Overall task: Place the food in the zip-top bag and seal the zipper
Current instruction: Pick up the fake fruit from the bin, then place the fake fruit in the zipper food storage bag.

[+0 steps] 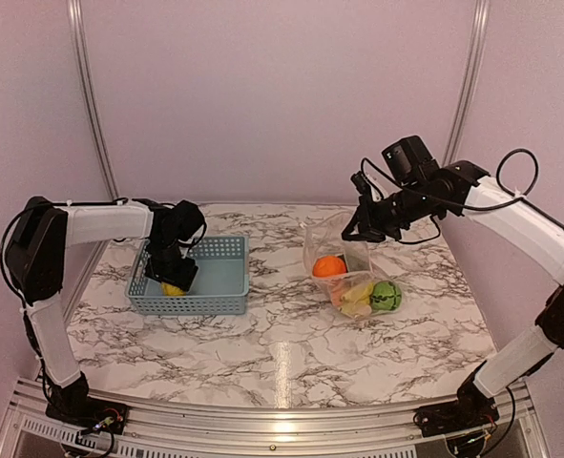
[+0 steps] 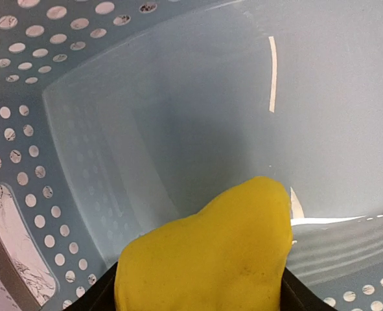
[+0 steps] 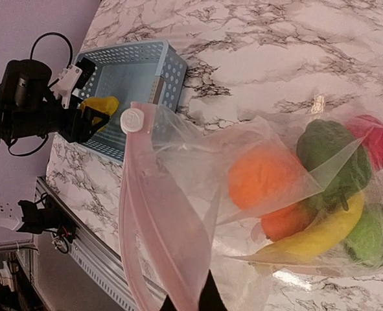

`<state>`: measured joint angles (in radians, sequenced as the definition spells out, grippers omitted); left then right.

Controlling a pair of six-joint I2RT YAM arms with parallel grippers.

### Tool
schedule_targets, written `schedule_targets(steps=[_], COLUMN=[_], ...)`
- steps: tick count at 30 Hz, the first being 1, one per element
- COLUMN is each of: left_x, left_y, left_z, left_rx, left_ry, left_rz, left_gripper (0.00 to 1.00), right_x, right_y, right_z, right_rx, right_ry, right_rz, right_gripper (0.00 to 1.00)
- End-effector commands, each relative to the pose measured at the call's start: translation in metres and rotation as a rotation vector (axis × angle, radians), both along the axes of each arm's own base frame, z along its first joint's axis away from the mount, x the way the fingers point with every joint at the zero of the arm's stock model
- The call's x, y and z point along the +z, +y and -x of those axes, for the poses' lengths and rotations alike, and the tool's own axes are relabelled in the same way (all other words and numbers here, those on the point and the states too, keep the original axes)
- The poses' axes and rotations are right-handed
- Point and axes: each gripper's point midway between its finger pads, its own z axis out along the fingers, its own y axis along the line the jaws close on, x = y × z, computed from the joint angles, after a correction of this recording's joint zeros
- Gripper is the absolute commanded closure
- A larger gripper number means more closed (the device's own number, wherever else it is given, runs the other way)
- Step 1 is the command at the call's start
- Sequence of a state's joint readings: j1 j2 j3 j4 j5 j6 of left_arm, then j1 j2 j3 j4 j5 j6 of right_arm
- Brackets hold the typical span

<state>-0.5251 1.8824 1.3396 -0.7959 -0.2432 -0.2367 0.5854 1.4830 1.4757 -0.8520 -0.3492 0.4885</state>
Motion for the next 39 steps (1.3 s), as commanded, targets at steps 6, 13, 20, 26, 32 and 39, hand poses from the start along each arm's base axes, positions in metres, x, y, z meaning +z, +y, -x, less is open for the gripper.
schedule_targets(steps=[6,13,20,26,32,39], left_x=[0.138,0.216,0.303,0.353,0.348,0.323], left_y=[-0.086,-0.145,-0.187,-0.225,-0.266,-0.3], left_z=[-0.02,-0.025,-0.007,0.016,0.021,0.023], left_rx=[-0.057,-0.13,-0.229,-0.312,-0.327,-0.327], left_ry=[-0.268,-0.433,-0.575,-0.614,-0.539,-0.487], left_rz=[0.296,0.525,0.844,1.129,1.225,1.211], left_gripper=[0.42,0.43,0.47,0.47,0.48,0.48], right_x=[0.027,0.047,0.034,0.039,0.052,0.055], right_y=[-0.019,-0.016,-0.011,0.002,0.01,0.011], right_z=[0.014,0.004,-0.023,-0.03,-0.035,-0.031], right_rx=[-0.014,-0.025,-0.041,-0.025,-0.016,-0.008], right_ry=[0.034,-0.012,-0.062,-0.084,-0.115,-0.115], right_rz=[0.242,0.291,0.353,0.305,0.259,0.24], right_gripper=[1.0,1.0,1.0,1.0,1.0,1.0])
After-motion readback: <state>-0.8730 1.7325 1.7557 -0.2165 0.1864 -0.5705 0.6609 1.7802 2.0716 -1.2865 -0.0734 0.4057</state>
